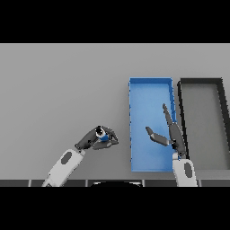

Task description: Pick up the blue pipe and place it into the blue bin.

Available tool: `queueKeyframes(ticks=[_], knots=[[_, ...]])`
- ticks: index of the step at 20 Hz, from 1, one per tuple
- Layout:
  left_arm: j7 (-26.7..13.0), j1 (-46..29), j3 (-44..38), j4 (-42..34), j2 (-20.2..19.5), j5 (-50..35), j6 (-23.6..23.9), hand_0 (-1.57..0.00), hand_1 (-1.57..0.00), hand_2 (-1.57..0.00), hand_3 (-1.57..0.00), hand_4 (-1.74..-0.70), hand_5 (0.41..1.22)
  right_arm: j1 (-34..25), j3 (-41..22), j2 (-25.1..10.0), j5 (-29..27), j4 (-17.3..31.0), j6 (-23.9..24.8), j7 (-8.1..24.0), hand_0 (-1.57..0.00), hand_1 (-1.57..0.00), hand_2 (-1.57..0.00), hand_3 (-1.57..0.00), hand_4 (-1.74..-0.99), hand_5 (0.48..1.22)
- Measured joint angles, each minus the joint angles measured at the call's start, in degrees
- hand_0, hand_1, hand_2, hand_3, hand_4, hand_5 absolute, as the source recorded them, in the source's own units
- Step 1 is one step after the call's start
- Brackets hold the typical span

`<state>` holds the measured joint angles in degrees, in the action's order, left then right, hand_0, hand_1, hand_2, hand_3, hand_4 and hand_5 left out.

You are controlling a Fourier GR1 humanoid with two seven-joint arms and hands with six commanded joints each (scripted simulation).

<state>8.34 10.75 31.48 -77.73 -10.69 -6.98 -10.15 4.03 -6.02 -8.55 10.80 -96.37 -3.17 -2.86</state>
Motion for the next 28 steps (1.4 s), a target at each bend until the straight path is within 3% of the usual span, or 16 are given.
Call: queueKeyframes(ticks=[2,5,12,20,25,28], knots=[[-1.89,0.33,0.71,-0.89,-0.25,0.67,0.79,-1.33,-1.38,-1.40,-1.37,-1.56,1.148,-1.04,0.50,-0.51,-0.48,0.11,-0.26,0.66,0.00,0.00,0.00,0.00,-1.176,0.559],[1.76,-1.06,1.75,-1.53,-0.27,2.09,1.77,-1.45,-1.47,-1.49,-1.47,-1.51,1.183,-0.53,0.71,-0.81,-1.15,0.69,-1.03,0.27,0.00,0.00,0.00,0.00,-1.171,0.558],[4.44,0.44,0.88,-7.17,2.86,2.71,2.79,-1.55,-1.55,-1.55,-1.55,-1.48,1.213,-0.83,-0.25,-0.42,0.96,0.69,0.01,0.01,0.00,0.00,0.00,0.00,-1.138,0.552],[-2.81,3.77,-0.26,-11.90,3.78,2.83,0.49,-1.57,-1.57,-1.57,-1.57,-1.47,1.220,-0.79,0.31,-1.31,0.83,0.40,-0.20,0.34,0.00,0.00,0.00,0.00,-1.124,0.574],[-3.59,2.87,-0.50,-12.57,4.29,3.94,-1.21,-1.57,-1.57,-1.57,-1.57,-1.47,1.220,-0.31,0.25,-0.84,1.71,0.51,0.99,-1.53,0.00,0.00,0.00,0.00,-1.123,0.578],[-4.74,2.58,-0.74,-13.09,5.07,4.60,-1.64,-1.57,-1.57,-1.57,-1.57,-1.47,1.220,-0.79,0.64,-1.01,1.27,0.58,0.90,-0.78,0.00,0.00,0.00,0.00,-1.185,0.578]])
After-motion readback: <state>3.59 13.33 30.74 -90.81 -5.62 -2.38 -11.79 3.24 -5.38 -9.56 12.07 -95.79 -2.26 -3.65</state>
